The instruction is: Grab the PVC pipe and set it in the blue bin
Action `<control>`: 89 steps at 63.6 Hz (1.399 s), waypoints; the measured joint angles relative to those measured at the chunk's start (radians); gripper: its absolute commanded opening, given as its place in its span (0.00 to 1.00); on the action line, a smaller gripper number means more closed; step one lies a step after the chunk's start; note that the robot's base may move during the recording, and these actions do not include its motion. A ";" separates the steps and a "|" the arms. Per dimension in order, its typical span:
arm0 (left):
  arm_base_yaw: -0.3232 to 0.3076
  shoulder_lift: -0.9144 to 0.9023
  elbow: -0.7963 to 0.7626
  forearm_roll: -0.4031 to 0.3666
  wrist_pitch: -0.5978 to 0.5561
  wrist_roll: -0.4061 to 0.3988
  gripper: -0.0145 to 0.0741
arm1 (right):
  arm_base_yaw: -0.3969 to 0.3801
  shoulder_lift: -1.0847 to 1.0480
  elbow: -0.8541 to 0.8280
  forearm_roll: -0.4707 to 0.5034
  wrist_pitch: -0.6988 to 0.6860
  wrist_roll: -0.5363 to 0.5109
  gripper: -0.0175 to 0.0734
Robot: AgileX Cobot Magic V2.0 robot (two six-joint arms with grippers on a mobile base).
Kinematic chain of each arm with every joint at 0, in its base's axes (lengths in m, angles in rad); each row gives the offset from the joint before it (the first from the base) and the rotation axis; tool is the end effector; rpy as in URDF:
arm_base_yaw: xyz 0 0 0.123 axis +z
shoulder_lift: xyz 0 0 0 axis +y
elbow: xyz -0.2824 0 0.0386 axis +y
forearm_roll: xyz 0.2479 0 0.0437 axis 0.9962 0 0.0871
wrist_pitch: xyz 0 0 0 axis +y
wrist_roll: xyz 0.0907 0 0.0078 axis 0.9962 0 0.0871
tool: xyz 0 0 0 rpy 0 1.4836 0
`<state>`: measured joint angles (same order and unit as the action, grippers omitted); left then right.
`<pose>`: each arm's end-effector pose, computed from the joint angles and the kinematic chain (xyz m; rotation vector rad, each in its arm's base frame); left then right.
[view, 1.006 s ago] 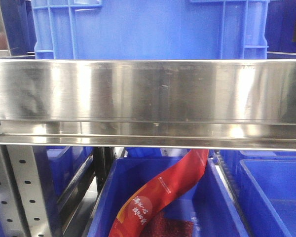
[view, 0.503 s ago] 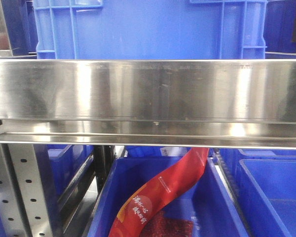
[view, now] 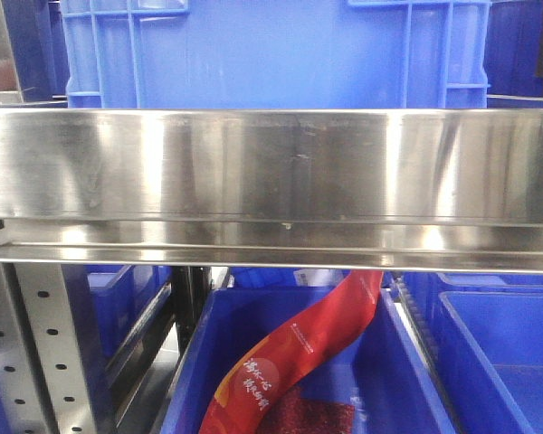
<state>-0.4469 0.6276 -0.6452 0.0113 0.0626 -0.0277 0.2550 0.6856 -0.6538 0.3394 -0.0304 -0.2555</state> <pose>0.1192 -0.0570 0.3718 0.3284 1.5046 -0.3683 0.1412 0.0359 0.3750 -0.1194 1.4876 0.2662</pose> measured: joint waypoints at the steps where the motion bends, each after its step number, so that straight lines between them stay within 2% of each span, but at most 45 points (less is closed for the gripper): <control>1: 0.000 -0.011 0.000 0.006 -0.008 0.000 0.04 | 0.000 -0.005 0.000 0.000 -0.018 0.000 0.01; 10: 0.001 -0.044 0.002 0.018 -0.030 0.000 0.04 | 0.000 -0.015 0.000 0.000 -0.098 0.000 0.01; 53: 0.001 -0.046 0.002 0.020 -0.036 0.000 0.04 | 0.000 -0.015 0.000 0.002 -0.104 0.000 0.01; 64: 0.001 -0.046 0.002 0.020 -0.038 0.000 0.04 | -0.011 -0.037 0.091 0.002 -0.188 0.000 0.01; 71: 0.001 -0.046 0.002 0.020 -0.038 0.000 0.04 | -0.061 -0.082 0.219 0.000 -0.249 0.000 0.01; 89: 0.001 -0.046 0.002 0.020 -0.038 0.000 0.04 | -0.285 -0.330 0.463 0.000 -0.215 0.000 0.01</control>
<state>-0.4463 0.5815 -0.6436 0.0313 0.0249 -0.0277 -0.0296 0.3552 -0.1909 0.3396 -0.2458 -0.2555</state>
